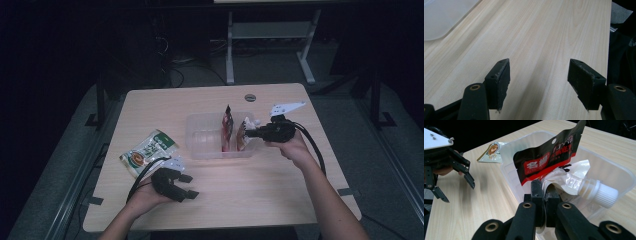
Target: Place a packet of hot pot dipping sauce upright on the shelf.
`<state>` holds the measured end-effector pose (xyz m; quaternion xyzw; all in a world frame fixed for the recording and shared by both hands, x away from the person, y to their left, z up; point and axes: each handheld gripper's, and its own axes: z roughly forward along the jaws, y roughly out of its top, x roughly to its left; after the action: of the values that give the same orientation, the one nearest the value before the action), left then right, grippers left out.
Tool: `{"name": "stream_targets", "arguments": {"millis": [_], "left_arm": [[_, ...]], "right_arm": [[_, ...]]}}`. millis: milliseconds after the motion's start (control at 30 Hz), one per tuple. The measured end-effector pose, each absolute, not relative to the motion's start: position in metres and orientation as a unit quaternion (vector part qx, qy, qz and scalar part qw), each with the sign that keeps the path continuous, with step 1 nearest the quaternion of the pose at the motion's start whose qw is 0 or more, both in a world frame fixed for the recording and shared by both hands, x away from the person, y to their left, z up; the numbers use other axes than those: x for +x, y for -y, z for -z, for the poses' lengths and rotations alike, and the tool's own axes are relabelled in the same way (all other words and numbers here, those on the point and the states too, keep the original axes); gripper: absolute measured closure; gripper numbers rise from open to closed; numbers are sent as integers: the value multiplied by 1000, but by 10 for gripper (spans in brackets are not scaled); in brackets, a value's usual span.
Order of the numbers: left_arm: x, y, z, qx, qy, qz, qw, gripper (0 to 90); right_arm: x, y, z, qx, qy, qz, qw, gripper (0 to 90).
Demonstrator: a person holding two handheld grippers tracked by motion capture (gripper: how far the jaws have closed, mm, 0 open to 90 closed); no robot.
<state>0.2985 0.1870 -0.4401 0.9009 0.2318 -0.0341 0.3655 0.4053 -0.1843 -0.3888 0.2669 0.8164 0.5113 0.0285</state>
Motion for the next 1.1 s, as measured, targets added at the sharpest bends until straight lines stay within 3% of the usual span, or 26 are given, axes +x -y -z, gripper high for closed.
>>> {"name": "stream_targets", "arguments": {"millis": [500,767,1100], "left_arm": [[299,-187,440,903,-229,34,361,342],[299,-188,440,902,-231,35,364,342],[300,-190,440,901,-232,33,365,342]], "right_arm": [[404,188,386,280,-809,-515,29,735],[404,189,388,285,-814,-505,33,705],[394,189,382,283,-822,-493,34,574]]}}
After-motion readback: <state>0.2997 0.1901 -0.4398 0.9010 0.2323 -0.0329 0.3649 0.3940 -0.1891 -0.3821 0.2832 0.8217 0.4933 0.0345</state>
